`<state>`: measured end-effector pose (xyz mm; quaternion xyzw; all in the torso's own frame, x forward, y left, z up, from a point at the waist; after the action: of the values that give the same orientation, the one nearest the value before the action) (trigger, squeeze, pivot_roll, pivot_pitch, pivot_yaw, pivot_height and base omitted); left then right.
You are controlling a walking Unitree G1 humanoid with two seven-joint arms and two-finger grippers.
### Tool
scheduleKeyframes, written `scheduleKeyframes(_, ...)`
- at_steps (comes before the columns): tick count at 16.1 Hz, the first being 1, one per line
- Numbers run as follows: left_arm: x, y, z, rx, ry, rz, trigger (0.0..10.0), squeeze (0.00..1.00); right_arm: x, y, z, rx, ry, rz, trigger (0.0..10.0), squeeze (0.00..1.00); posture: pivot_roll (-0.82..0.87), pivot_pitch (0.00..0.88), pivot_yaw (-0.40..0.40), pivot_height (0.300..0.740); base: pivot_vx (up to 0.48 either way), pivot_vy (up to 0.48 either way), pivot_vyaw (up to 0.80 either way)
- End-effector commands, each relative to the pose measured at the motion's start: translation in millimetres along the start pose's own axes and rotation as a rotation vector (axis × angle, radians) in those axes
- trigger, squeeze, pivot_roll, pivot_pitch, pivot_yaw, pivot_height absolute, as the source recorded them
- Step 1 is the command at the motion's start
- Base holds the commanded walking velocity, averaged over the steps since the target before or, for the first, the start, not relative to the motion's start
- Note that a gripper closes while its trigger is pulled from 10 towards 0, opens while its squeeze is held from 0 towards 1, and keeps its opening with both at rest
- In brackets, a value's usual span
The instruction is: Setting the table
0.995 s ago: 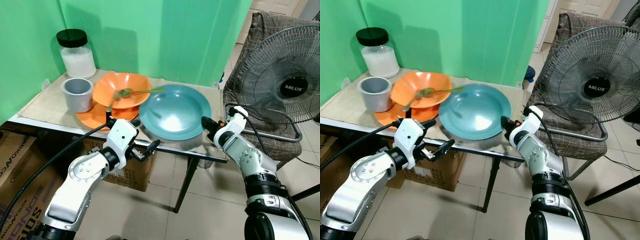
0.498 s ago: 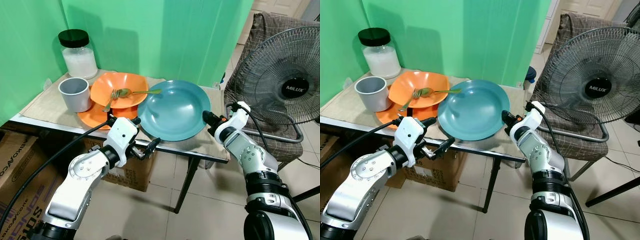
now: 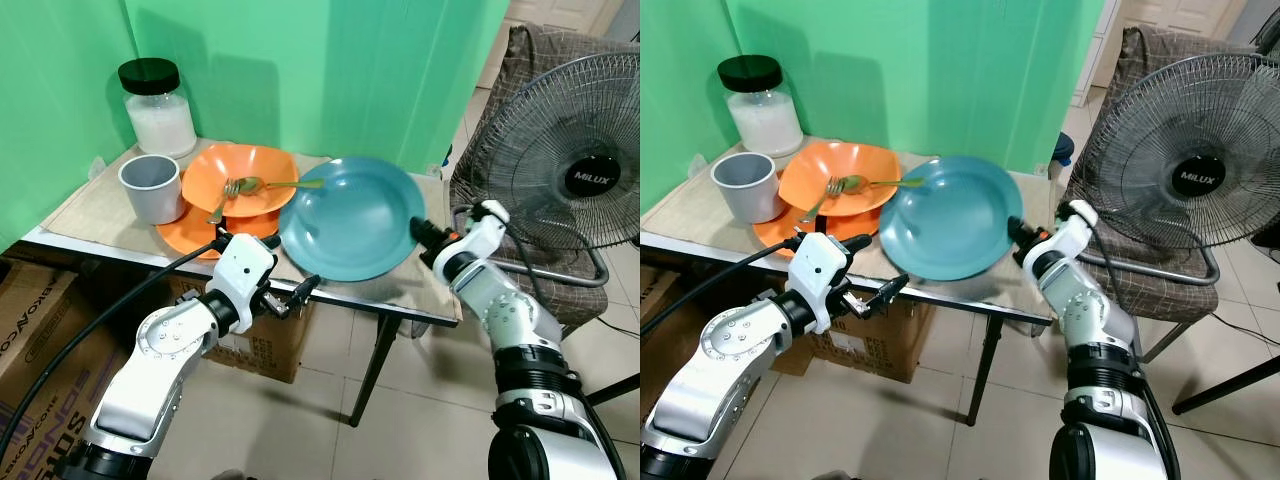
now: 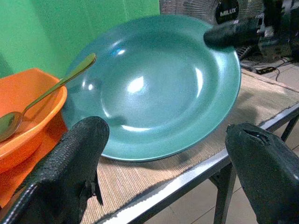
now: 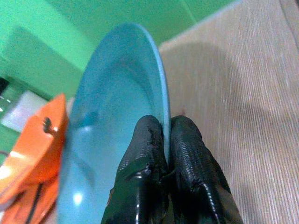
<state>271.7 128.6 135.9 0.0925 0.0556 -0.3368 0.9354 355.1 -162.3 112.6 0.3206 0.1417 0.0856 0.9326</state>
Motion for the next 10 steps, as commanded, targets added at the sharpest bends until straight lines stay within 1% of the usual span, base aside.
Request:
scheduleKeyframes(1, 1.6, 2.4, 3.6, 0.009, -0.016, 0.004, 10.0, 1.0, -4.3, -3.3, 7.9, 0.004, -0.033, -0.001, 0.0, 0.0, -0.08, 0.0, -0.046, 0.74, 0.0, 0.0, 0.0)
scheduleKeyframes(3, 0.7, 4.8, 3.2, 0.011, -0.013, 0.007, 10.0, 1.0, -10.2, -2.7, 12.5, 0.014, -0.068, 0.025, 0.0, 0.0, -0.08, 0.0, -0.032, 0.74, 0.0, 0.0, 0.0)
scheduleKeyframes(7, 0.3, 9.6, 5.1, 0.009, -0.02, 0.021, 10.0, 1.0, -22.1, 4.5, 19.0, 0.034, -0.143, 0.087, 0.0, 0.0, -0.07, 0.0, -0.001, 0.74, 0.0, 0.0, 0.0)
scheduleKeyframes(9, -1.3, 9.8, 4.6, 0.007, -0.02, 0.026, 10.0, 1.0, -26.2, 6.5, 20.4, 0.044, -0.173, 0.104, 0.0, 0.0, -0.07, 0.0, 0.002, 0.74, 0.0, 0.0, 0.0)
scheduleKeyframes(10, -4.4, 9.7, 3.6, 0.004, -0.019, 0.039, 10.0, 1.0, -32.2, 7.2, 22.0, 0.076, -0.214, 0.127, 0.0, 0.0, -0.05, 0.0, -0.011, 0.74, 0.0, 0.0, 0.0)
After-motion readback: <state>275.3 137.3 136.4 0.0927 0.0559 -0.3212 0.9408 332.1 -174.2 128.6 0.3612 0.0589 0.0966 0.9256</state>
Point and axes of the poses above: a point about 5 cm out from each wrist's last joint towards the gripper, its own x axis pointing out of the wrist towards the gripper, its own z axis along the axis of the wrist's last joint, y = z × x, the point moved 1 cm from there along x, pointing out of the wrist towards the gripper, and after that the axes turned 5 degrees about -x, right-handed, at the moved point
